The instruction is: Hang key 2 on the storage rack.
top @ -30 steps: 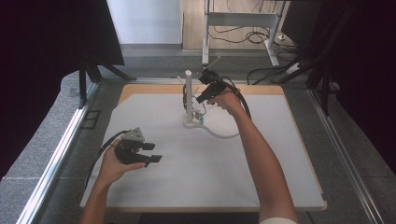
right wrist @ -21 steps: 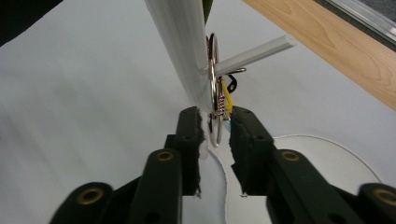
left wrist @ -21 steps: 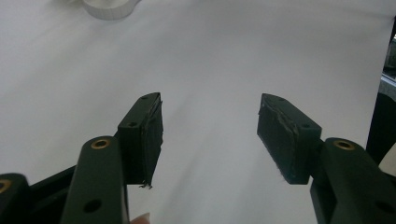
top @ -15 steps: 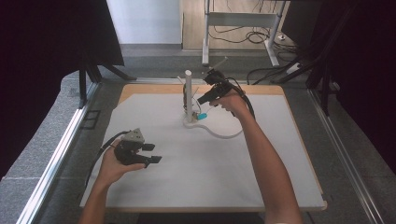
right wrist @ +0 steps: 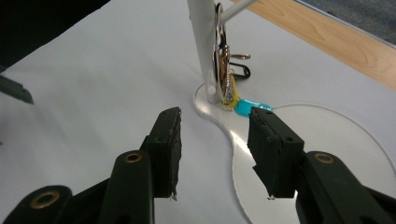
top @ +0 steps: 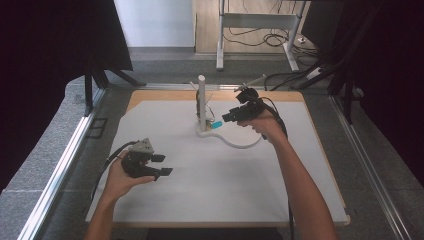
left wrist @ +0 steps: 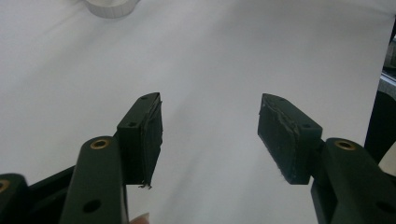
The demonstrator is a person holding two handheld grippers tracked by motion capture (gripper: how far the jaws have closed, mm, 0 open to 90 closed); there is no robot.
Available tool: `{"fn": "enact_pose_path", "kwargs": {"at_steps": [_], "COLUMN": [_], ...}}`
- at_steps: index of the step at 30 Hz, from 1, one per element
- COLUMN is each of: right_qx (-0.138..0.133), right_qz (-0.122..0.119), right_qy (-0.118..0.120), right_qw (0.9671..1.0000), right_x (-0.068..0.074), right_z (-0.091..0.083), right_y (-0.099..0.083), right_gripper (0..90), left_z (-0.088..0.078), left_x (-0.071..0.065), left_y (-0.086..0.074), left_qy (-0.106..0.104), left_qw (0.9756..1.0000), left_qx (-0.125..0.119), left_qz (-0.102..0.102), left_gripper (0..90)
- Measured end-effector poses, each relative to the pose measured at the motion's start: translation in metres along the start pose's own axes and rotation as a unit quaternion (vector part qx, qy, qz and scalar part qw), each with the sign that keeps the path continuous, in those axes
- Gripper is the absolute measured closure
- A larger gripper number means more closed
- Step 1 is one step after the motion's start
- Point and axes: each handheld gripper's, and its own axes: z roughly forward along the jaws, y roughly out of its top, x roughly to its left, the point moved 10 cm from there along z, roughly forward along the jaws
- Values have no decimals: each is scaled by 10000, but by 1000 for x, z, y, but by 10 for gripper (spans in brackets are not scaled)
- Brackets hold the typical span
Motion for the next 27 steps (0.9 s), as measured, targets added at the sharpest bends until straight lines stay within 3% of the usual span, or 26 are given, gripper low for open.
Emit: {"fn": "enact_pose_path", "kwargs": {"at_steps": [5,11,19,23,27], "right_qx": [-218,-387,-489,-562,-673], "right_qz": [4,68,239,235,170], "right_qy": [56,134,-105,-78,-264], "right_qw": [9997,9991,9985,9981,9972], "right_x": [1,3,0,2,2], "right_z": [-10,-12,-7,-6,-9], "right_y": [-26,-74,-135,-149,-150], "right_gripper": [537,530,514,510,490], "left_z": [-1,0,4,5,4], "left_x": [-1,-2,-3,-3,1], "left_y": [-1,-2,-4,-4,-6], "left_qy": [11,6,10,-57,-24], "left_qw": [10000,10000,9999,9998,9996], "left_qx": [1,39,95,48,15], "left_qz": [5,-13,-52,-177,-296], "left_gripper": [409,408,404,401,398]}}
